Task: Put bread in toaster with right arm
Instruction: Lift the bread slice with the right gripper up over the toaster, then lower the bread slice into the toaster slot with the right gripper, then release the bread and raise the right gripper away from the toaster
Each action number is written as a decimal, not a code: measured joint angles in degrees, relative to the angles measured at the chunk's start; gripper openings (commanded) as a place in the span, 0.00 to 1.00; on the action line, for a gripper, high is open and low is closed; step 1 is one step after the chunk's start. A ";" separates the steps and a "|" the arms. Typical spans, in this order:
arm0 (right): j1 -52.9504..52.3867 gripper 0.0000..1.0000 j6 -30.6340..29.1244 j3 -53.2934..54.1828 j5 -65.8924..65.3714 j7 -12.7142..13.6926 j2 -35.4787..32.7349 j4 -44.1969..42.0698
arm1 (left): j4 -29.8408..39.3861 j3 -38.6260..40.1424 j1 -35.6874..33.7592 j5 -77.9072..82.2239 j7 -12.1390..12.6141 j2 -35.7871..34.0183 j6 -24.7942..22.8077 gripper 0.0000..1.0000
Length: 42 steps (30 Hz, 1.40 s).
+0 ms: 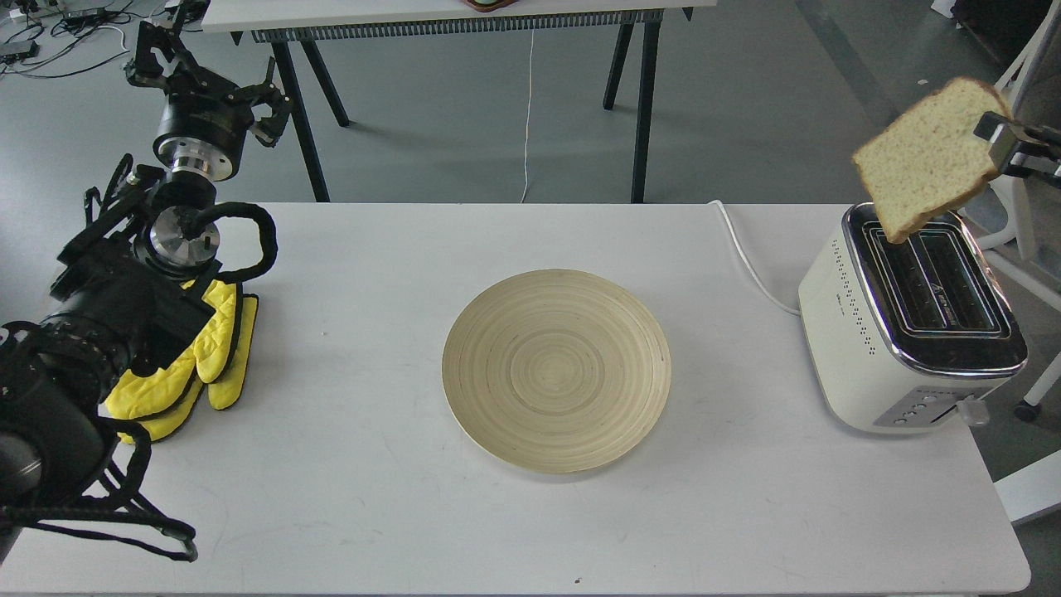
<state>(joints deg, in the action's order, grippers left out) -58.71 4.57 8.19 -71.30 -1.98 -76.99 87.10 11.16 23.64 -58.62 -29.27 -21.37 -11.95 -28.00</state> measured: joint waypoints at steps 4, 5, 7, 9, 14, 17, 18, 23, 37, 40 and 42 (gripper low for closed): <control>0.17 0.01 0.21 -2.24 -0.04 0.31 -0.77 0.01 | 0.00 0.00 0.00 0.00 0.00 0.01 0.00 1.00; 0.22 0.01 0.35 -2.59 0.01 0.36 -0.77 0.01 | 0.00 0.00 0.00 0.00 0.00 0.01 0.00 1.00; 0.28 0.01 0.59 -2.94 0.18 0.59 -0.72 0.01 | 0.00 0.00 0.00 0.00 0.00 0.04 0.00 1.00; 0.56 0.01 0.68 -3.11 0.32 0.91 -0.48 0.06 | 0.00 0.00 0.00 0.00 0.00 0.08 0.00 1.00; 1.53 0.01 0.79 -3.19 0.37 1.97 -0.07 0.09 | 0.00 0.00 0.00 0.00 0.00 0.06 0.00 1.00; 2.34 0.01 0.80 -3.19 0.37 2.34 -0.01 0.15 | 0.00 0.00 0.00 0.00 0.00 0.06 0.00 1.00; 2.74 0.01 0.81 -3.19 0.38 2.39 0.00 0.16 | 0.00 0.00 0.00 0.00 0.00 0.06 0.00 1.00; 4.23 0.01 1.28 -3.19 0.40 2.66 0.09 0.21 | 0.00 0.00 0.00 0.00 0.02 0.07 0.00 1.00; 7.27 0.48 2.92 -2.87 0.46 2.68 3.58 0.17 | 0.00 0.00 0.00 0.00 0.02 0.09 0.00 1.00; 7.28 0.58 2.97 -2.49 0.47 2.57 3.76 0.19 | 0.00 0.00 0.00 0.00 0.02 0.09 0.00 1.00; 7.28 0.66 2.99 -2.02 0.52 2.43 3.98 0.27 | 0.00 0.00 0.00 0.00 0.02 0.09 0.00 1.00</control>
<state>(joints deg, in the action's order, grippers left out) -51.42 7.55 6.18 -70.78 0.45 -73.01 87.38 11.16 23.64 -58.62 -29.27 -21.35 -11.86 -28.00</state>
